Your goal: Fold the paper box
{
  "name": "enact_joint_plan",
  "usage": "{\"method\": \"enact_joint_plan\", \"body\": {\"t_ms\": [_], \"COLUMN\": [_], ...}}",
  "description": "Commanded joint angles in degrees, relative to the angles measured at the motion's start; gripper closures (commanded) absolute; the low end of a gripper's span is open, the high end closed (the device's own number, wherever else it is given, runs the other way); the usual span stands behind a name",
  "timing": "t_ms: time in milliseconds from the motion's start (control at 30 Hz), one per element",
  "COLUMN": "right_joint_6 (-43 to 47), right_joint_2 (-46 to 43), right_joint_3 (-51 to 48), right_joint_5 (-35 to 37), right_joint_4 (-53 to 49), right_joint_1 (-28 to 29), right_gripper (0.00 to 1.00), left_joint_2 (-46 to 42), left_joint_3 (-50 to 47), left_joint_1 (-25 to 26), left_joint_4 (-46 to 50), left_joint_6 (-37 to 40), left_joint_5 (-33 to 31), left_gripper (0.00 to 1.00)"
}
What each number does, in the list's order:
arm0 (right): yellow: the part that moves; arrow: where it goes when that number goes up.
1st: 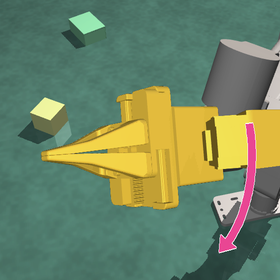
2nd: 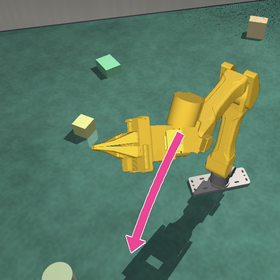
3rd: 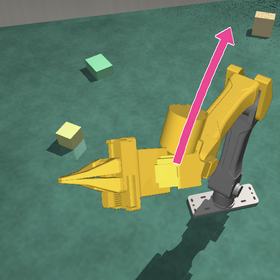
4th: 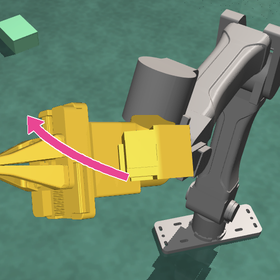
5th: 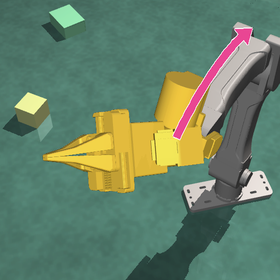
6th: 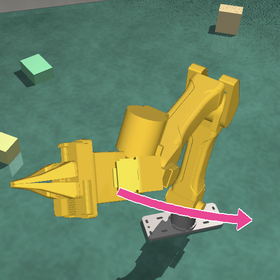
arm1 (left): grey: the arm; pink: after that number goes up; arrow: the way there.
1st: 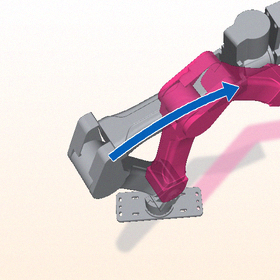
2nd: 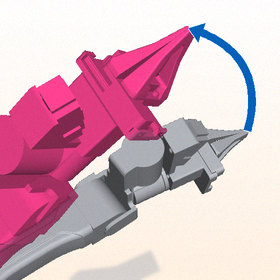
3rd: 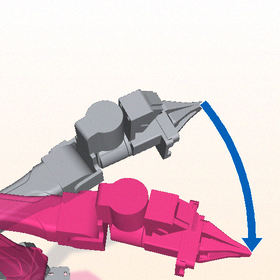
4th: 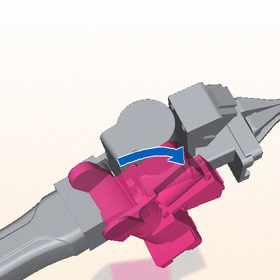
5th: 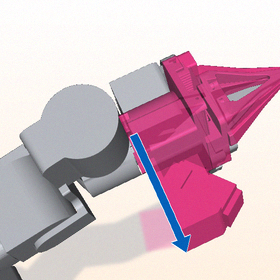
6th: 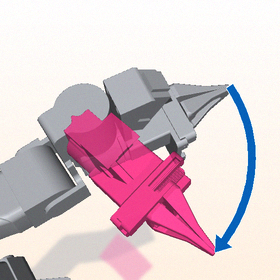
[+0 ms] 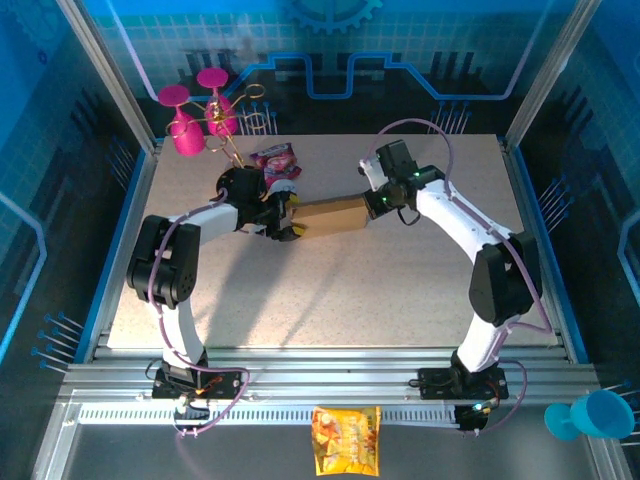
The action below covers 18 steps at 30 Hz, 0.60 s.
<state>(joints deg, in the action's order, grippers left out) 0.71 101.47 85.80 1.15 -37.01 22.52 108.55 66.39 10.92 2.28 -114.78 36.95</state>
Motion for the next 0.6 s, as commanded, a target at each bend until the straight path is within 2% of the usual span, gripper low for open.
{"method": "enact_joint_plan", "body": {"t_ms": [0, 267, 433, 567], "right_joint_6": [0.1, -0.2, 0.0, 0.1], "right_joint_2": [2.2, 4.5, 4.8, 5.2], "right_joint_3": [2.5, 4.9, 5.3, 5.6], "right_joint_5": [1.1, 0.6, 0.7, 0.7], "right_joint_4": [-3.1, -4.3, -4.3, -4.4], "right_joint_1": [0.6, 0.6, 0.7, 0.6], "right_gripper": [1.0, 1.0, 1.0, 1.0], "left_joint_2": [-2.7, -5.0, -8.8, -12.6], "left_joint_3": [-1.3, -2.0, -3.0, -4.1], "left_joint_1": [-1.0, -2.0, -2.0, -2.5], "left_joint_4": [-3.7, -3.1, 2.7, 6.1], "left_joint_6": [-20.0, -16.1, -10.5, -6.1], "left_joint_5": [1.7, 2.9, 3.4, 1.3], "left_gripper": [0.24, 0.19, 0.19, 0.19]}}
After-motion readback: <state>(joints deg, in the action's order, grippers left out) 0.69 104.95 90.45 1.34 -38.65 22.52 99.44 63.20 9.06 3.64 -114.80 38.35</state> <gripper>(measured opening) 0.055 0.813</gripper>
